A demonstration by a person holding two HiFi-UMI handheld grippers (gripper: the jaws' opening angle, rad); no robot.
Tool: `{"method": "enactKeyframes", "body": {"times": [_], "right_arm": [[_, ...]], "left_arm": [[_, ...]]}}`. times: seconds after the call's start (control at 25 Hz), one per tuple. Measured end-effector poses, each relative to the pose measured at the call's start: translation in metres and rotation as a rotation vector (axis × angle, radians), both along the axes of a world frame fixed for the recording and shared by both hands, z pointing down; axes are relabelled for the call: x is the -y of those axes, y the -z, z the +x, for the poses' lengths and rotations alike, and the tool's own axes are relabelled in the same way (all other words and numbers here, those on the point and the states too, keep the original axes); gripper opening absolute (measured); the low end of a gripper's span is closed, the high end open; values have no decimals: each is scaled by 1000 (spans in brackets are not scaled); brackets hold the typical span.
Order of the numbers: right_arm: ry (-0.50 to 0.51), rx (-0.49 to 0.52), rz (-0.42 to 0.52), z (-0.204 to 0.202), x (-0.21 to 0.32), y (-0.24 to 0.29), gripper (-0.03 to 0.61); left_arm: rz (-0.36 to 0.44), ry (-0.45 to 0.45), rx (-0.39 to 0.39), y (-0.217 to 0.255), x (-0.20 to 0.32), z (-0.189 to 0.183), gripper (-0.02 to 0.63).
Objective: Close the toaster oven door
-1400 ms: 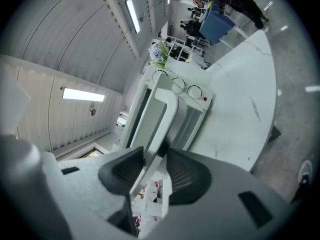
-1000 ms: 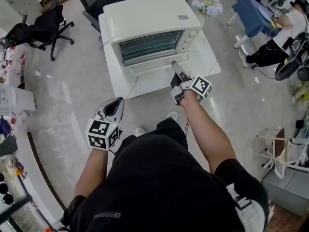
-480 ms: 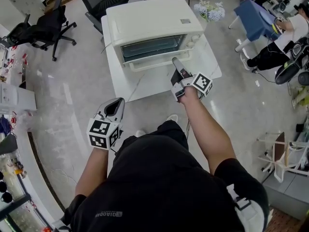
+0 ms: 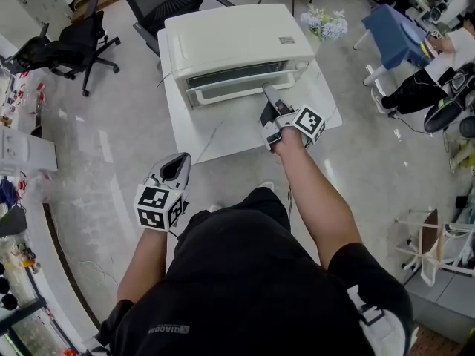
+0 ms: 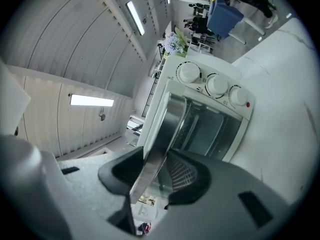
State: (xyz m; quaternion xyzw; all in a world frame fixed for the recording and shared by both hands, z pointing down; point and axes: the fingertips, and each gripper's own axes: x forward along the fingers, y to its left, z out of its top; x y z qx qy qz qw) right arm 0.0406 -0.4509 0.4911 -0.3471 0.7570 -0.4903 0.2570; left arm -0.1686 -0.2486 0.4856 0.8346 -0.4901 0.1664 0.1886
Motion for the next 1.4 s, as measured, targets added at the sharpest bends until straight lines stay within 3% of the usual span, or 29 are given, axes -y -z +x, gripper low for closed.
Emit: {"method": "enactKeyframes", "body": {"times": [0.84, 1.12, 1.4], "right_arm": [[67, 9, 26, -14, 32, 13, 149], [79, -38, 53, -13, 33, 16, 164], [125, -114, 70, -15, -4, 18, 176]], "left_arm": [[4, 22, -7, 3, 41, 7, 3], [2, -12, -5, 3, 44, 17, 3], [15, -34, -8, 7, 39, 22, 3]]}}
